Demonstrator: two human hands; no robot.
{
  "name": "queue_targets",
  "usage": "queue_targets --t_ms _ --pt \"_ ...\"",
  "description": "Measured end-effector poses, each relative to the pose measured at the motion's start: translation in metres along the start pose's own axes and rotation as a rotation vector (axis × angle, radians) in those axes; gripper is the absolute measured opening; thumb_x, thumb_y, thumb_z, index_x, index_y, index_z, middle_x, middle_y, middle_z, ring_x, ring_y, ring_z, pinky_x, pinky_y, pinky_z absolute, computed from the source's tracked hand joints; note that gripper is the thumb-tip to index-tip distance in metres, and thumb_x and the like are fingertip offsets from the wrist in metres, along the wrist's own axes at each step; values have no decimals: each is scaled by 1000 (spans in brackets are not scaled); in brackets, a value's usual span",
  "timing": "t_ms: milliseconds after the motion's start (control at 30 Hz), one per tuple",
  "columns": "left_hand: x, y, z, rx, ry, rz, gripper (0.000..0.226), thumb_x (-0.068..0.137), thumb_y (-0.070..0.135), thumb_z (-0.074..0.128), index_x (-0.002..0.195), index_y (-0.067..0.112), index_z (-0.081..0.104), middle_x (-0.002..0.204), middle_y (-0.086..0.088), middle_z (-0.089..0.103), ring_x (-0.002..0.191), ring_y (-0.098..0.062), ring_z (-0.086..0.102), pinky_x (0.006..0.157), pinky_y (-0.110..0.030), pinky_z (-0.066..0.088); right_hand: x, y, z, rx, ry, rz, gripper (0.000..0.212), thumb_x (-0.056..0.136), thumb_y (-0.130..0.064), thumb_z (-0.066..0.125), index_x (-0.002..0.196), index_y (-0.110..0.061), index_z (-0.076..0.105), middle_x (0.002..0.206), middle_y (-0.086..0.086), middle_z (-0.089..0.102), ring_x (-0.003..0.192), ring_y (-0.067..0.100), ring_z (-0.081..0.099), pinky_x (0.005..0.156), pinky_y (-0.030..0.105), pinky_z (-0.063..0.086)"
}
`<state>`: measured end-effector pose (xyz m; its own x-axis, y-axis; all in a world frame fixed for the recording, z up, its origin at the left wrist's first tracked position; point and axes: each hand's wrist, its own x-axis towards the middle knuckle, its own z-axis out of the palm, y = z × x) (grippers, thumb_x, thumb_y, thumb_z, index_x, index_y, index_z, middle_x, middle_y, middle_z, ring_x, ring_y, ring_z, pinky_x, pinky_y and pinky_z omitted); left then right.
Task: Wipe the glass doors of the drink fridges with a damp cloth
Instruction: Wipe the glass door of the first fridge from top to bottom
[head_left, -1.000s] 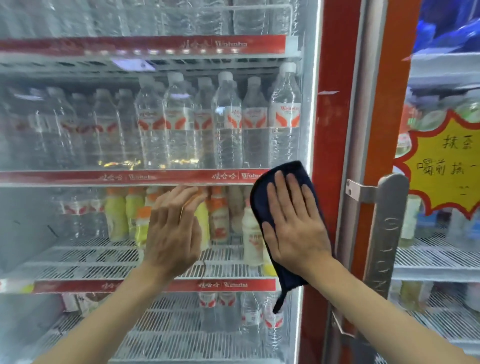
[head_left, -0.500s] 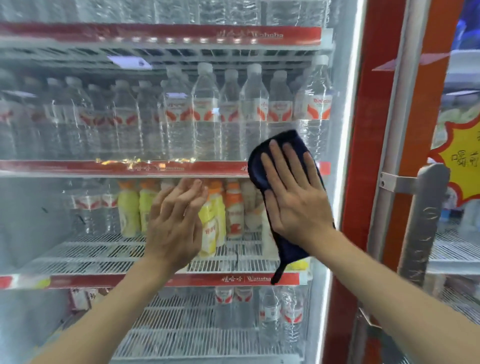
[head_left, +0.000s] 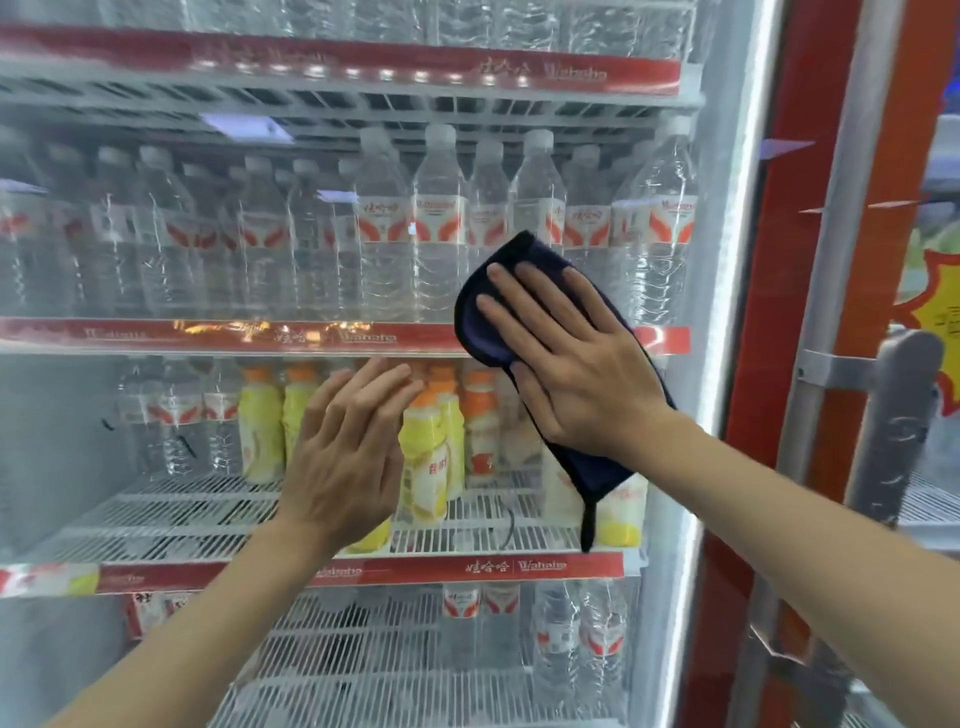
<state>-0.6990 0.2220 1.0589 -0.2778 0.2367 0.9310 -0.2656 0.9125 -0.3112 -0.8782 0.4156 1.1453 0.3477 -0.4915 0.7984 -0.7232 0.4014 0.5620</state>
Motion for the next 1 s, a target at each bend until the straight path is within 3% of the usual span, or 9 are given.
queue_targets --t_ms 67,133,233,367,500,667,767,900,1000 --pt "-2 0 1 9 11 14 44 100 9 39 143 7 47 149 -10 46 146 -28 37 122 -49 27 -24 -30 7 29 33 143 60 105 -30 41 160 -10 32 168 11 25 158 29 20 127 55 21" --pt "-1 0 -2 -11 27 10 45 98 7 42 142 5 50 149 -11 49 146 -28 38 123 -48 26 -56 -66 17 45 -9 158 60 104 -31 45 160 -11 33 168 10 27 158 29 21 128 53 19" --pt "-7 -5 -15 -55 19 16 44 98 7 40 140 3 52 148 -10 47 146 -28 37 123 -48 25 -87 -86 20 11 -135 -118 62 105 -35 47 162 -15 31 169 6 25 158 25 20 129 49 15" --pt "-23 -32 -28 22 11 -29 46 95 6 43 140 4 53 148 -10 48 145 -29 39 123 -48 24 -31 -35 6 -12 -200 -412 61 108 -35 43 163 -15 26 171 5 22 159 23 18 129 47 19" --pt "-28 -44 -23 41 28 -7 48 94 5 44 142 6 48 149 -10 45 144 -30 39 123 -49 24 23 -24 -1 -49 -94 -217 58 108 -32 39 162 -14 30 169 9 24 158 26 19 129 49 17" --pt "-32 -46 -21 17 63 0 45 97 6 40 141 3 49 149 -9 44 145 -29 38 123 -49 24 -19 -95 23 31 -21 49 61 104 -31 46 159 -8 33 167 13 26 157 32 22 128 54 17" --pt "-33 -47 -27 -61 72 0 45 95 5 42 140 5 48 147 -8 45 145 -27 38 124 -47 24 -48 -127 29 -7 -111 -118 64 104 -36 48 161 -12 31 169 8 25 158 28 21 129 50 17" --pt "-45 -65 -34 53 4 78 50 94 9 46 144 6 45 150 -9 43 145 -28 37 122 -51 25 -10 -88 17 6 -223 -443 60 109 -36 41 163 -15 26 171 5 21 159 23 17 130 46 16" --pt "-51 -75 -32 70 -7 107 50 96 11 46 145 4 43 151 -10 41 145 -29 36 124 -51 22 46 -59 7 -15 -156 -317 57 110 -33 37 163 -14 27 170 7 21 159 25 17 130 47 15"
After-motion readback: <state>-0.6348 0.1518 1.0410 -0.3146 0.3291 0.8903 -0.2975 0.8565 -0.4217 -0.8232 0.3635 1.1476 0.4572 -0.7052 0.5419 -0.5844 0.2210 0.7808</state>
